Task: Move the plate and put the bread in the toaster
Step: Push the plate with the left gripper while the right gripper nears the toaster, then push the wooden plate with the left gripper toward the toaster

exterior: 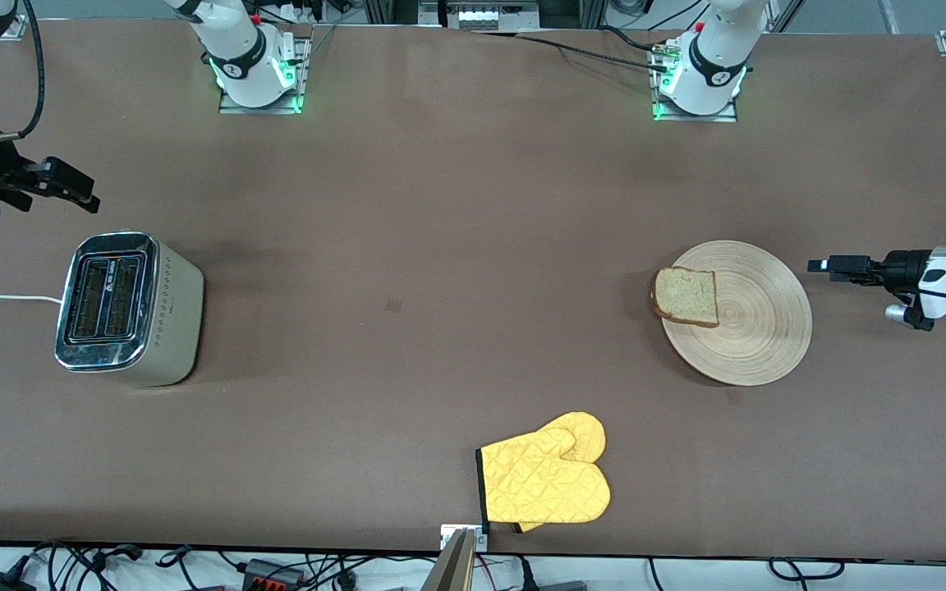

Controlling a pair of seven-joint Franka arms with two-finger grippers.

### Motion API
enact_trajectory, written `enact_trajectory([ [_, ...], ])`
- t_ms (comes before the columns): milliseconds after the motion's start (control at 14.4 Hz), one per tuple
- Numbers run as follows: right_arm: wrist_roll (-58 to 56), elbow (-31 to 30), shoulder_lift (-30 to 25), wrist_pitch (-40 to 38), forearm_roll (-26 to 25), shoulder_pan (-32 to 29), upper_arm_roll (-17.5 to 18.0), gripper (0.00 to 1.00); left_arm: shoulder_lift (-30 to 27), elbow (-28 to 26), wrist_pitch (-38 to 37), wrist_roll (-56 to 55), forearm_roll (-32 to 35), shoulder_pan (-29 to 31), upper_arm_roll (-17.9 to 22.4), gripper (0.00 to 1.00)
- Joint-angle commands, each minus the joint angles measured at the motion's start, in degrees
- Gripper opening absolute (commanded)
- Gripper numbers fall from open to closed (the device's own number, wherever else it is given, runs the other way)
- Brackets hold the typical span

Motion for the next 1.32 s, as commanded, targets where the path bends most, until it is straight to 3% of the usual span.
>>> enact_trajectory([
  [0,-0.6,1.6,1.0,-0.4,0.9,-0.1,0.6,1.00,1.8,-1.2,2.5,1.6,-4.6,1.7,-0.6,1.00],
  [486,-0.7,1.6,3.6,0.1,1.1,2.6,0.8,1.00,4.9,-3.7,6.3,0.7,-9.4,2.4,-0.7,0.99],
  [694,-0.6,2.9,6.4,0.7,1.1,5.3,0.8,1.00,5.0,-3.5,6.2,-1.2,-10.3,1.9,-0.7,0.81],
  [972,-0.6,8.5,11.5,0.6,1.3,8.0,0.8,1.00,5.0,-3.2,5.5,-2.7,-10.3,2.0,-0.7,0.81],
  [1111,-0.5,8.6,11.5,0.9,1.5,9.3,0.9,1.00,5.1,-3.0,5.1,-1.7,-10.2,2.2,-0.7,0.69],
  [1250,-0.5,8.6,11.7,2.4,3.9,10.0,0.8,1.00,5.1,-2.9,5.0,-1.4,-10.1,2.4,-0.8,0.46],
])
